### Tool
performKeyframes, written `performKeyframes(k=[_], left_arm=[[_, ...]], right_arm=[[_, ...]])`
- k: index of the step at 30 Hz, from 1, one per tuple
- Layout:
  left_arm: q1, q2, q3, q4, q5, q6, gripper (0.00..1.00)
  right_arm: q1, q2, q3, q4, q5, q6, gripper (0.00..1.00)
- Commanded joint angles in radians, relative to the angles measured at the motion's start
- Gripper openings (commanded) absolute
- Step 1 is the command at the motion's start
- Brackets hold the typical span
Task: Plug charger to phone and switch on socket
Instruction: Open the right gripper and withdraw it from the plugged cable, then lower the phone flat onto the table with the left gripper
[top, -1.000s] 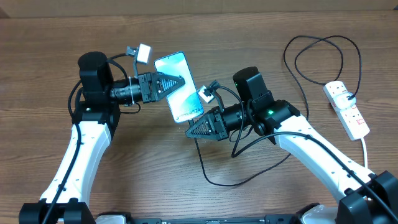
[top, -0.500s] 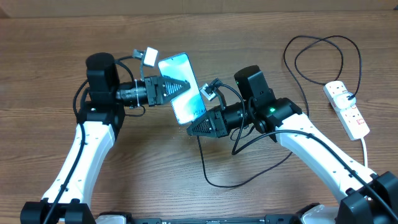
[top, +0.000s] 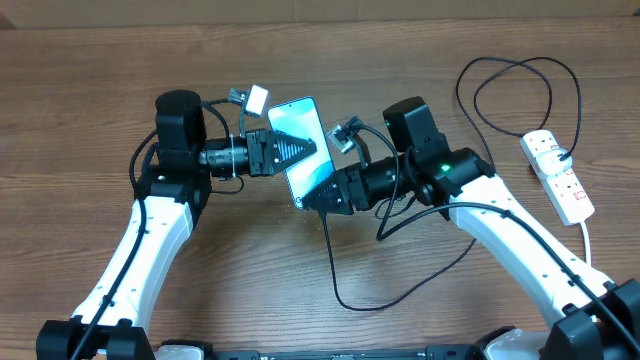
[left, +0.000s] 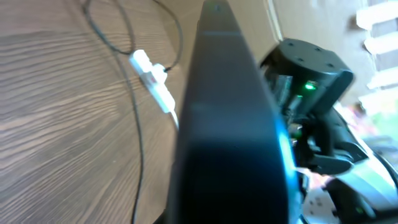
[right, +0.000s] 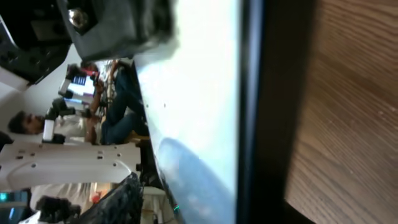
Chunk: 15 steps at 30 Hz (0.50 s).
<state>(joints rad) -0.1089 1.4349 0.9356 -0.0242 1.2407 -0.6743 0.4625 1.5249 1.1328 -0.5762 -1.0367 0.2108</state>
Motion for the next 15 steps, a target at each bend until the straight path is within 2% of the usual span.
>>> performKeyframes(k=[1,8,12,15], left_arm=[[0.013,-0.004,-0.004,-0.075,-0.101,0.045,0.04],[-0.003,-0.004,-0.004,-0.375,-0.241,0.122,0.04],[-0.04,-0.003,-0.004,-0.437,-0.343,0.121,0.04],[-0.074,0.003,-0.004,-0.458,-0.361,0.146,0.04]], right_arm=[[-0.056,-0.003,0.021,-0.016,0.089,-0.006,0.55],[-0.196,-0.003,0.021,-0.071,0.3,-0.006,0.64],[-0.245,-0.003,0.021,-0.109,0.357,-0.006,0.71],[-0.262,-0.003,0.021,-0.146,0.382,-0.006,0.75]])
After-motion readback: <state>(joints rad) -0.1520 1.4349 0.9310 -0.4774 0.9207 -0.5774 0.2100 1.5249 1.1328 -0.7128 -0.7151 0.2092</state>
